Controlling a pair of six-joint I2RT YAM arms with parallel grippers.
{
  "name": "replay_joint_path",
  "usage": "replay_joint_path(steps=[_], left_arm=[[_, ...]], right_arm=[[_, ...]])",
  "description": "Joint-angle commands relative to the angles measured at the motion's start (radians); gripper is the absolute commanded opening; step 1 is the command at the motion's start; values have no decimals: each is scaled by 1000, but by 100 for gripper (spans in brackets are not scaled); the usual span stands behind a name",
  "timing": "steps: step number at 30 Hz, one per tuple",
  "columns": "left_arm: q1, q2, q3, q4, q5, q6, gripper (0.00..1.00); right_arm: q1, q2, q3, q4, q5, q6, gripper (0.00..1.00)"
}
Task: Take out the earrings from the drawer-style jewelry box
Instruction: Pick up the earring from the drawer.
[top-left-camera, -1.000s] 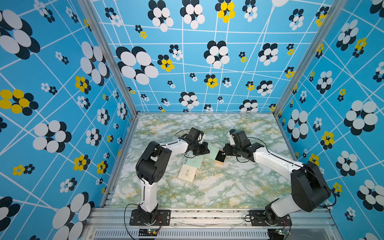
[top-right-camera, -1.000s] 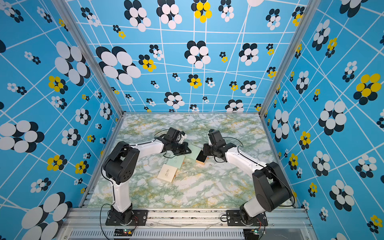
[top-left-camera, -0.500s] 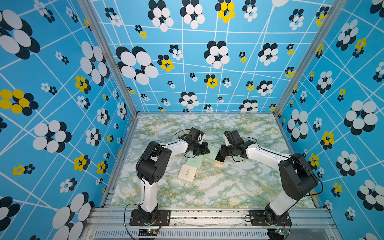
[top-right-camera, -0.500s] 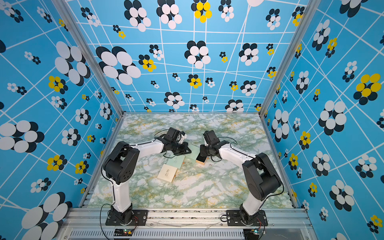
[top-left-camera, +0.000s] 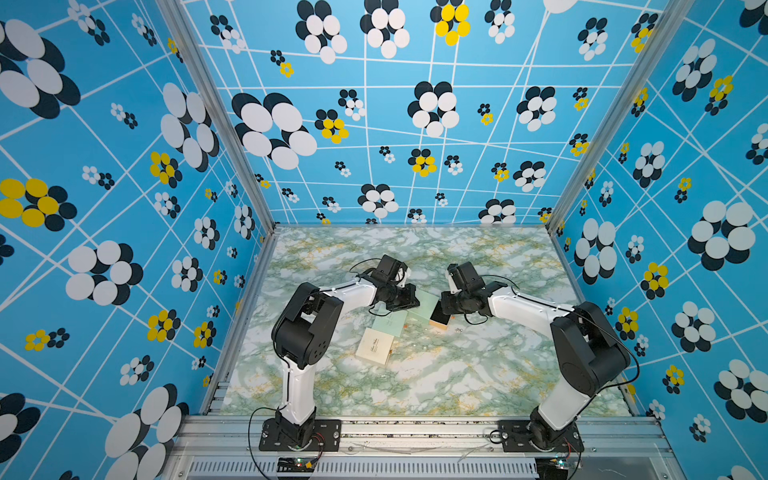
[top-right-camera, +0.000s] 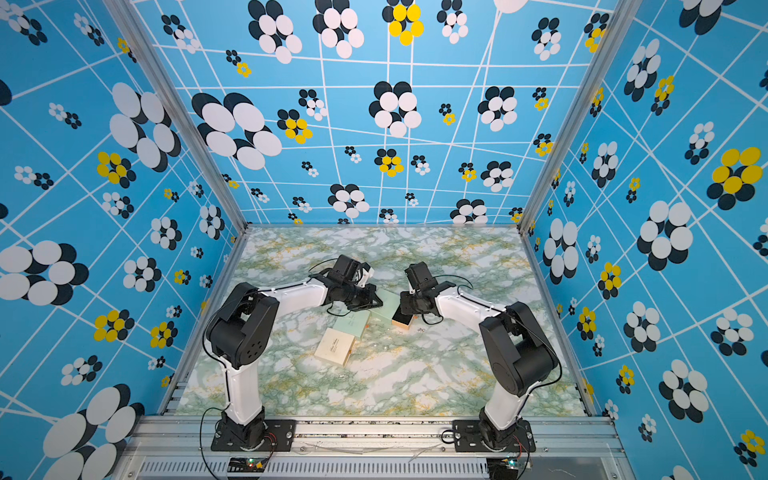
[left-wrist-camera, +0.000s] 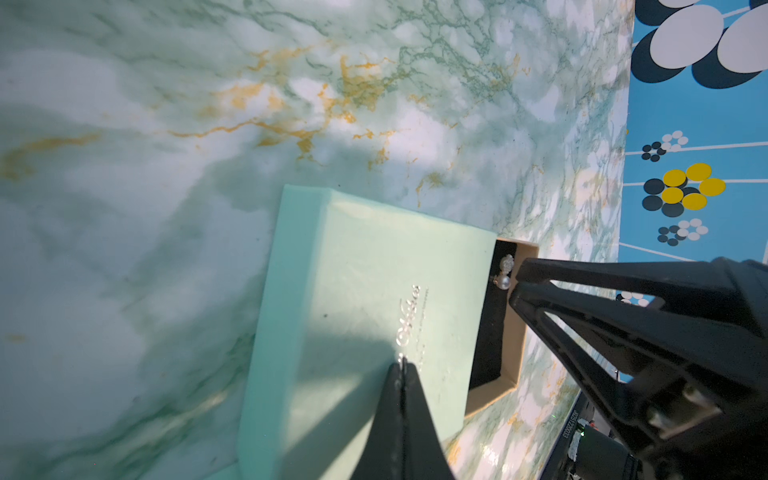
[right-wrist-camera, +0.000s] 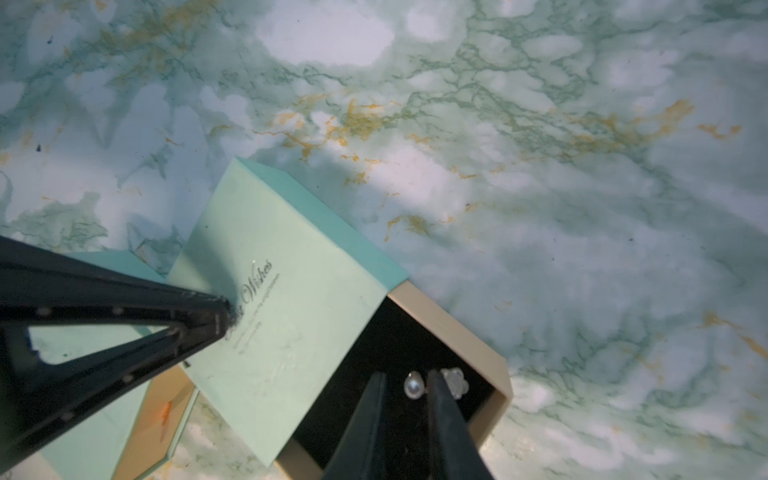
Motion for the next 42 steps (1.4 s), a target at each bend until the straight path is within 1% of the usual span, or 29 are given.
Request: replay_joint_path(steps=[1, 19, 32, 38, 42], left_arm=[[10, 20, -35, -136, -60, 24, 0], [9, 21, -33, -138, -60, 25, 0], [10, 20, -41, -130, -58, 24, 0], [12, 21, -43, -129, -57, 24, 0], [12, 20, -45, -127, -57, 24, 0]], right_arm=[[11, 18, 31, -32, 22, -8, 21], [13, 45, 34, -22, 27, -5, 21], [14, 52, 26, -11, 26, 4, 16], [16, 47, 26, -11, 26, 4, 16], [16, 48, 28, -12, 25, 3, 12]])
